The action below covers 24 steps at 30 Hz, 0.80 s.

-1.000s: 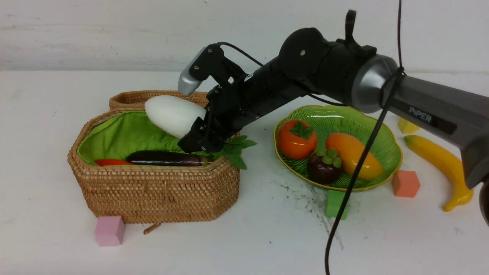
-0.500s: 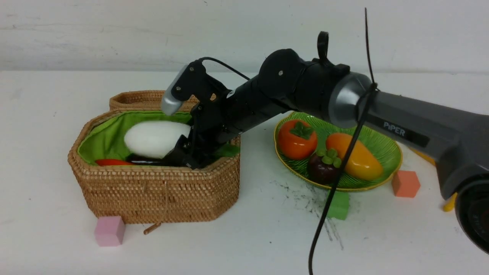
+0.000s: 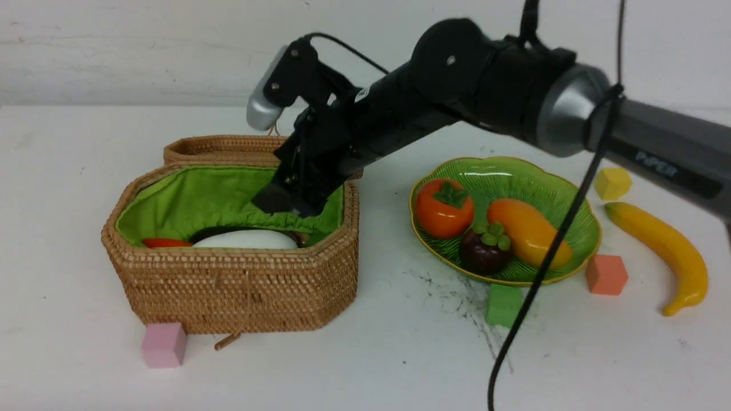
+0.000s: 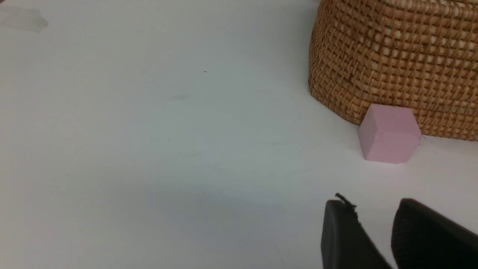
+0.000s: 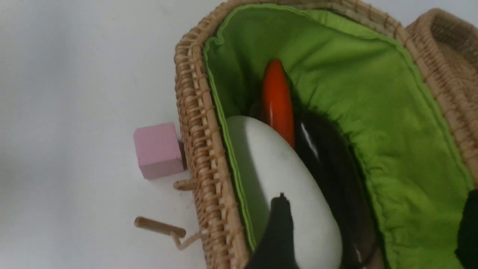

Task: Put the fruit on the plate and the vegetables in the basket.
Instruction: Take a daikon with your right arm and place it on the basket on the left, then use the right arm to grab a banana and put it into the right plate

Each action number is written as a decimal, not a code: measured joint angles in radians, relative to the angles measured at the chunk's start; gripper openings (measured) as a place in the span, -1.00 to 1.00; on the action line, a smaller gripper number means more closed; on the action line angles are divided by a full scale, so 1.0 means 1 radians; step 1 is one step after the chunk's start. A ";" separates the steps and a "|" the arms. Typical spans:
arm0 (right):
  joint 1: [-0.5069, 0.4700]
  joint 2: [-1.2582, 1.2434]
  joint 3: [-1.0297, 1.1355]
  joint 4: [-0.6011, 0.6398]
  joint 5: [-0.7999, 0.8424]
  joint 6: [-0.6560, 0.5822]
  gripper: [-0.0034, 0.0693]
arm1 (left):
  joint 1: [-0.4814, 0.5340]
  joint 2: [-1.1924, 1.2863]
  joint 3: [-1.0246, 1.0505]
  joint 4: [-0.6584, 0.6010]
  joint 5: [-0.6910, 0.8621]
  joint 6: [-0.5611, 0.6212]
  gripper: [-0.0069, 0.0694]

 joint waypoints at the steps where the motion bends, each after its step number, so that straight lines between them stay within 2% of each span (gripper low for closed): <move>1: -0.014 -0.029 0.000 -0.027 0.033 0.029 0.70 | 0.000 0.000 0.000 0.000 0.000 0.000 -0.29; 3: -0.059 -0.100 0.000 -0.092 0.144 0.092 0.67 | 0.000 0.000 0.000 0.000 0.000 0.000 -0.28; 4: -0.064 -0.107 0.000 -0.098 0.144 0.098 0.66 | 0.000 0.000 0.000 0.000 0.000 0.000 -0.28; 5: -0.117 -0.168 0.000 -0.151 0.241 0.155 0.64 | 0.000 0.000 0.000 0.000 0.000 0.000 -0.28; 7: -0.184 -0.225 0.001 -0.199 0.326 0.214 0.61 | 0.000 0.000 0.000 0.000 0.000 0.000 -0.27; 9: -0.234 -0.263 0.009 -0.222 0.355 0.249 0.59 | 0.000 0.000 0.000 0.000 0.000 0.000 -0.27; 14: -0.481 -0.412 0.179 -0.255 0.218 0.400 0.50 | 0.000 0.000 0.000 0.000 0.000 0.000 -0.25; 15: -0.490 -0.416 0.179 -0.255 0.218 0.400 0.50 | 0.000 0.000 0.000 0.000 0.000 0.000 -0.25; 17: -0.603 -0.441 0.298 -0.256 0.139 0.524 0.47 | 0.000 0.000 0.000 0.000 0.000 0.000 -0.24; 20: -0.677 -0.437 0.390 -0.258 0.083 0.621 0.46 | 0.000 0.000 0.000 0.000 0.000 0.000 -0.24; 21: -0.717 -0.424 0.447 -0.263 0.060 0.698 0.46 | 0.000 0.000 0.000 0.000 0.000 0.000 -0.23; 24: -0.782 -0.381 0.510 -0.298 0.065 0.786 0.46 | 0.000 0.000 0.000 0.000 0.000 0.000 -0.22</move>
